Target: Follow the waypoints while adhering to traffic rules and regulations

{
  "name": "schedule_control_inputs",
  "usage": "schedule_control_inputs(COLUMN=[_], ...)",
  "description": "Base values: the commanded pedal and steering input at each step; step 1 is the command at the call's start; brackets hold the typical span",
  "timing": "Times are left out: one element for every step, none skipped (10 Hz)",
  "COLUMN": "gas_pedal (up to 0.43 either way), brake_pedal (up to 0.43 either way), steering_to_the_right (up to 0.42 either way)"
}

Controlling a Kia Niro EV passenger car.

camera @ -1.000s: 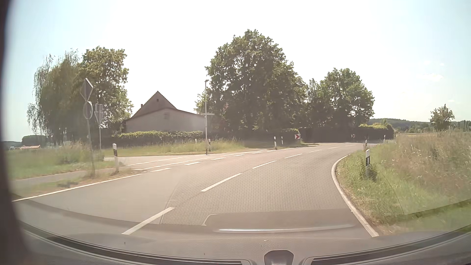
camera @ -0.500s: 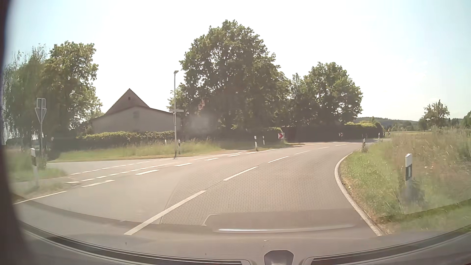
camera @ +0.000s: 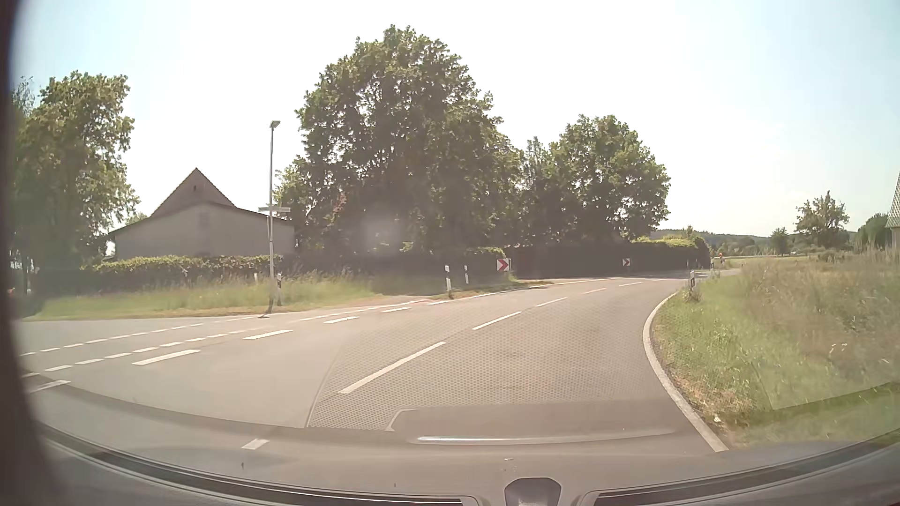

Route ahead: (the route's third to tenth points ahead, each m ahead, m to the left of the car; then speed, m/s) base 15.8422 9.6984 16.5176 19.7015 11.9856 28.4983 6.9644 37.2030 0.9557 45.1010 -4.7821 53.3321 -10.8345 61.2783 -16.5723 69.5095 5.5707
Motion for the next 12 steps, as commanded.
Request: schedule_control_inputs(gas_pedal=[0.000,0.000,0.000,0.000,0.000,0.000,0.118,0.157,0.157,0.157,0.157,0.157], brake_pedal=[0.274,0.268,0.171,0.006,0.006,0.006,0.006,0.006,0.006,0.006,0.006,0.006], steering_to_the_right=[0.092,0.088,0.075,0.053,0.027,-0.006,-0.044,-0.085,-0.134,-0.184,-0.231,-0.272])
